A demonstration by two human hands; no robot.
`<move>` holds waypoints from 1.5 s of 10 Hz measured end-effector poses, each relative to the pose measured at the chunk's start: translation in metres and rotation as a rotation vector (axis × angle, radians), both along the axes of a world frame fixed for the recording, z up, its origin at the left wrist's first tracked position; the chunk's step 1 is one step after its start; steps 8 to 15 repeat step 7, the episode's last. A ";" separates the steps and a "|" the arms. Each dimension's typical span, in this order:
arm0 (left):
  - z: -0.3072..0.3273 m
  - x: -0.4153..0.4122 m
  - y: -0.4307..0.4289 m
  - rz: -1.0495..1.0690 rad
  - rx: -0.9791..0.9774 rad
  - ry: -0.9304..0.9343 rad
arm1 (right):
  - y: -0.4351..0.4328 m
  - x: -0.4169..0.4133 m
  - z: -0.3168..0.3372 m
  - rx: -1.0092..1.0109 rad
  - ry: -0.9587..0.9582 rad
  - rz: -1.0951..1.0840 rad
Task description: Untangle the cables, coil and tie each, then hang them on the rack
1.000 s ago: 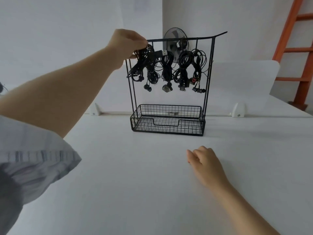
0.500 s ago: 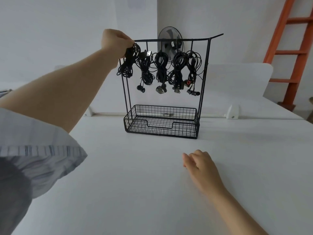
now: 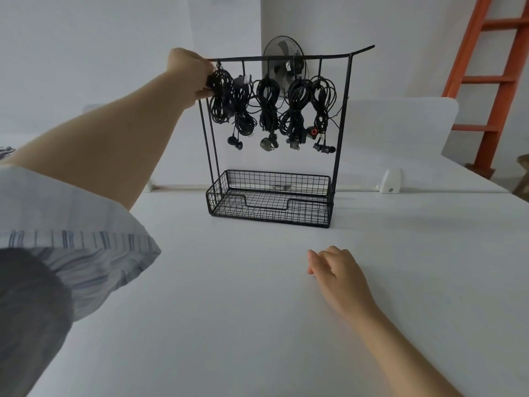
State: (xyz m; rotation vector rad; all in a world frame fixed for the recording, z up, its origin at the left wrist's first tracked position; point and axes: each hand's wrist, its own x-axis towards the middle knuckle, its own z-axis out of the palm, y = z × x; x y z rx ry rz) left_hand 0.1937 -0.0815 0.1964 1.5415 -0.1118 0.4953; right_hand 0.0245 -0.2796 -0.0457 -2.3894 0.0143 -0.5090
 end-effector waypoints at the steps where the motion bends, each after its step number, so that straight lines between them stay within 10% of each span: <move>1: -0.009 0.003 -0.001 -0.045 0.093 0.089 | 0.001 0.000 0.000 0.002 0.006 0.005; 4: -0.018 0.008 0.000 0.140 0.636 -0.182 | 0.002 -0.002 0.001 -0.005 -0.002 0.006; 7: -0.148 -0.092 0.038 0.157 0.639 -0.151 | 0.004 -0.007 0.012 0.109 0.031 0.002; 15: -0.148 -0.092 0.038 0.157 0.639 -0.151 | 0.004 -0.007 0.012 0.109 0.031 0.002</move>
